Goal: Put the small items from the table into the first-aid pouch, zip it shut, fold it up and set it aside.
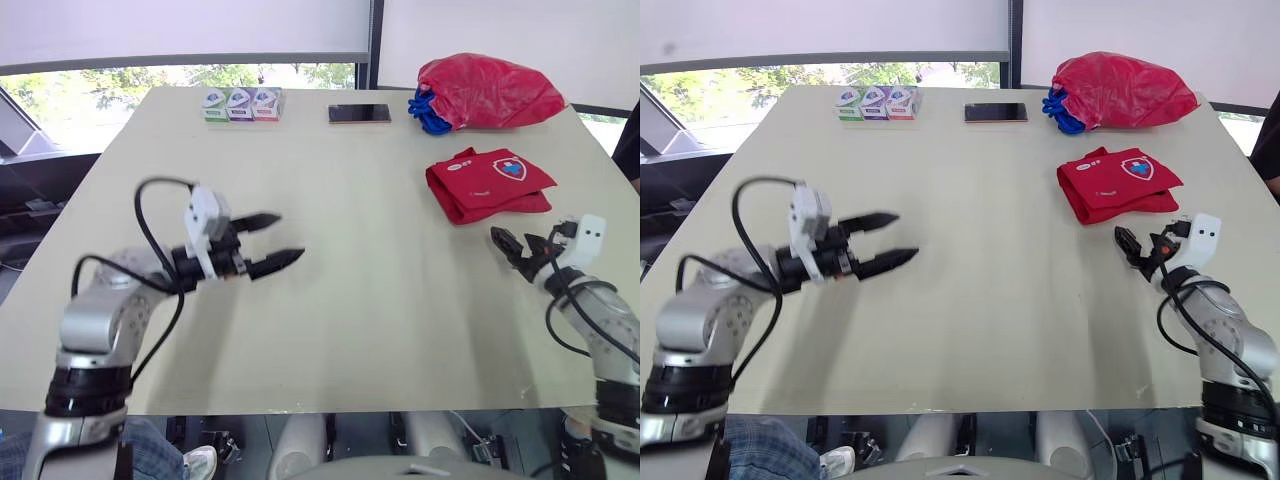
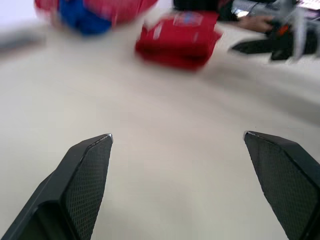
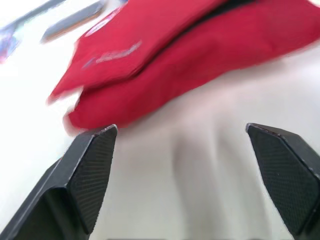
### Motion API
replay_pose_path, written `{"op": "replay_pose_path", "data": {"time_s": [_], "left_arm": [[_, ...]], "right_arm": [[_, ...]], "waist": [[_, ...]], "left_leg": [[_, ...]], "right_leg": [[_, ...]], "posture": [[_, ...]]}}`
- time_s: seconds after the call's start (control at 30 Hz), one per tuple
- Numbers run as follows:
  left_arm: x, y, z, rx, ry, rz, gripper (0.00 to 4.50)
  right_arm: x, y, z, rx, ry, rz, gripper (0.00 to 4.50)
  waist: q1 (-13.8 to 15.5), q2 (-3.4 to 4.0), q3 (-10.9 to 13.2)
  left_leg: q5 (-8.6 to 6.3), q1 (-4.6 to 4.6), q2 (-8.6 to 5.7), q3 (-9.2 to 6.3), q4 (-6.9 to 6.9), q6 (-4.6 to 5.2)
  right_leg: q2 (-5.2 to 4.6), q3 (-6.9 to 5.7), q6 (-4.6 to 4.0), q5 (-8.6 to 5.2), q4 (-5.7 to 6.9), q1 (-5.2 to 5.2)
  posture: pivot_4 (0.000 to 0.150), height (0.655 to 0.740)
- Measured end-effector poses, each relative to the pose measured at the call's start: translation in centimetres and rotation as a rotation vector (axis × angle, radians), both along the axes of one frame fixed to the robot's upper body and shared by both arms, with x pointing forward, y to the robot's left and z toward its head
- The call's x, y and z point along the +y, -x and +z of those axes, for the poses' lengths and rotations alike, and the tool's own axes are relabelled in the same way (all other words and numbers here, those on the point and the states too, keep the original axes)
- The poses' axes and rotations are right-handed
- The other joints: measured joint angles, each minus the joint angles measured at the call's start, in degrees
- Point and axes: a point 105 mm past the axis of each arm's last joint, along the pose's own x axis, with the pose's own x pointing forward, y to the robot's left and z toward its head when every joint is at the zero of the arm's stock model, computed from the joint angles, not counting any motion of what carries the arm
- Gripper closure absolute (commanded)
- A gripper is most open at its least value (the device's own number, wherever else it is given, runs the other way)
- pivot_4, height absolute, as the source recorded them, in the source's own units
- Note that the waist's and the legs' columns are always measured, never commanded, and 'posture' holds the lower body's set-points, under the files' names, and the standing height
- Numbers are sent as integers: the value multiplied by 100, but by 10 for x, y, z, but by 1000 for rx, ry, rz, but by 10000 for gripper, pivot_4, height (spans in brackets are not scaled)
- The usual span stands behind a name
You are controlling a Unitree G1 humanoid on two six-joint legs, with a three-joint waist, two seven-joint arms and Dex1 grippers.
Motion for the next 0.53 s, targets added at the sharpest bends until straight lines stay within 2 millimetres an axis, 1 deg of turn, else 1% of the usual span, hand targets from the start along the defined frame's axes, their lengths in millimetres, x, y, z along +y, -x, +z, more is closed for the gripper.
{"op": "replay_pose_path", "data": {"time_s": [0.03,0.07,0.1,0.13,0.17,0.27,0.33,0.43,0.5,0.53], "left_arm": [[5,5,-10,28,1,21,0],[10,9,-15,38,3,39,0],[13,14,-17,35,-1,54,0],[15,17,-18,31,-5,62,0],[20,23,-21,20,-18,81,0],[28,33,-29,33,-37,111,0],[38,45,-41,63,-55,151,0],[42,52,-47,69,-74,163,0],[43,52,-48,63,-83,165,0],[43,51,-47,46,-95,167,0]], "right_arm": [[-1,8,1,-30,52,55,355],[0,16,3,-64,84,113,355],[4,27,4,-98,112,199,355],[7,35,3,-110,123,249,355],[12,50,1,-126,149,349,355],[13,70,-3,-141,181,456,355],[8,88,-6,-163,214,532,355],[4,97,-5,-196,216,585,355],[0,101,-5,-191,214,604,355],[-5,102,-5,-191,229,604,355]], "waist": [[3,-5,-1],[22,-11,-1],[48,-14,-1],[66,-14,-1],[90,-13,-2],[102,-13,-2],[103,-14,-2],[105,-19,-3],[108,-19,-3],[112,-19,-3]], "left_leg": [[-1,0,1,1,0,1],[-1,-1,2,0,1,1],[-1,1,3,1,1,1],[-1,3,5,2,1,1],[-1,5,5,4,1,1],[-1,10,7,10,4,1],[-1,15,9,17,4,1],[-1,23,21,31,9,1],[-1,23,21,32,8,0],[-1,21,20,33,8,0]], "right_leg": [[-1,0,0,0,0,1],[-2,-2,1,-1,-2,0],[-2,-2,1,-1,-2,1],[-3,-1,1,-1,-2,2],[-5,-1,-1,-3,-1,2],[-8,0,-7,-24,0,5],[-11,4,-6,-25,0,6],[-15,-2,-2,-27,4,6],[-16,-3,-3,-27,5,4],[-15,-4,-12,-22,4,3]], "posture": [[1500,7400],[1500,7400],[1500,7400],[1500,7400],[1500,7400],[1500,7400],[1500,7400],[1500,7400],[1500,7400],[1500,7400]]}}
